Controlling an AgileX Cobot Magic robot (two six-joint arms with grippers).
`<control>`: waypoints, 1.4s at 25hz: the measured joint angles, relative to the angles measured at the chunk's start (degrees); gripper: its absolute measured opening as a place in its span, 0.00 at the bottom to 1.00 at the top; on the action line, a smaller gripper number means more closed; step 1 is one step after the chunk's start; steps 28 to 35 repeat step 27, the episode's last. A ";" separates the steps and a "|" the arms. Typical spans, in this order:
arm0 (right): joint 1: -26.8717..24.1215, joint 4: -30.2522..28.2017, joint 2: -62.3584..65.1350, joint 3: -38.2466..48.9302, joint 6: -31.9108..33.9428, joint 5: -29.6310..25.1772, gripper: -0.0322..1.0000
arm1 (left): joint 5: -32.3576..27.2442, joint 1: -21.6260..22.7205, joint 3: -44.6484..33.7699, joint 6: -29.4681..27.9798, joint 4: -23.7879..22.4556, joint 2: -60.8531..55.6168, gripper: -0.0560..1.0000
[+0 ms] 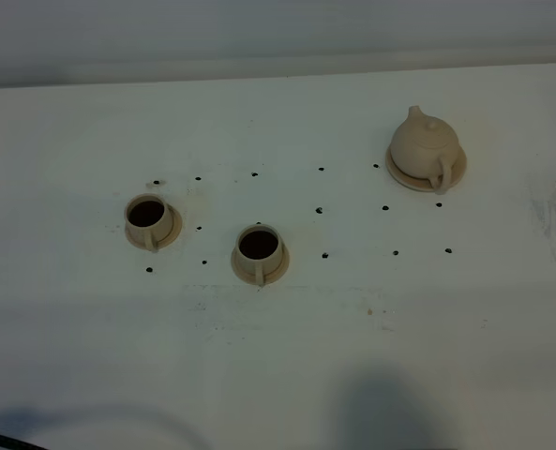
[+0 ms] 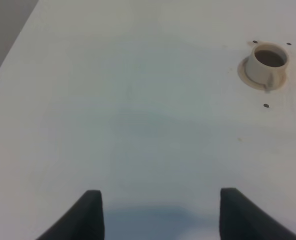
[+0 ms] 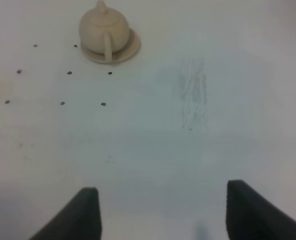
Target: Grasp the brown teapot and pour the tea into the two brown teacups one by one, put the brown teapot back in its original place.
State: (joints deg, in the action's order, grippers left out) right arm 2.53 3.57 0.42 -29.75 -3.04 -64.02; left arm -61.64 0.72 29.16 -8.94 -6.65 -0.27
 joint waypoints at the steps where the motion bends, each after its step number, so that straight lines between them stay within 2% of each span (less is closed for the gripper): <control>1: 0.00 0.00 0.00 0.00 0.00 0.00 0.54 | 0.00 0.00 0.00 0.00 0.00 0.00 0.51; 8: -0.18 0.00 0.00 0.00 0.00 0.02 0.54 | 0.00 0.00 0.00 0.00 0.00 0.00 0.51; 14: -2.38 0.24 0.00 0.00 0.00 0.02 0.54 | 0.00 0.00 0.00 0.00 0.00 0.00 0.51; 35: -2.38 0.49 0.00 0.00 0.00 0.07 0.54 | 0.00 0.00 0.00 0.00 0.00 0.00 0.51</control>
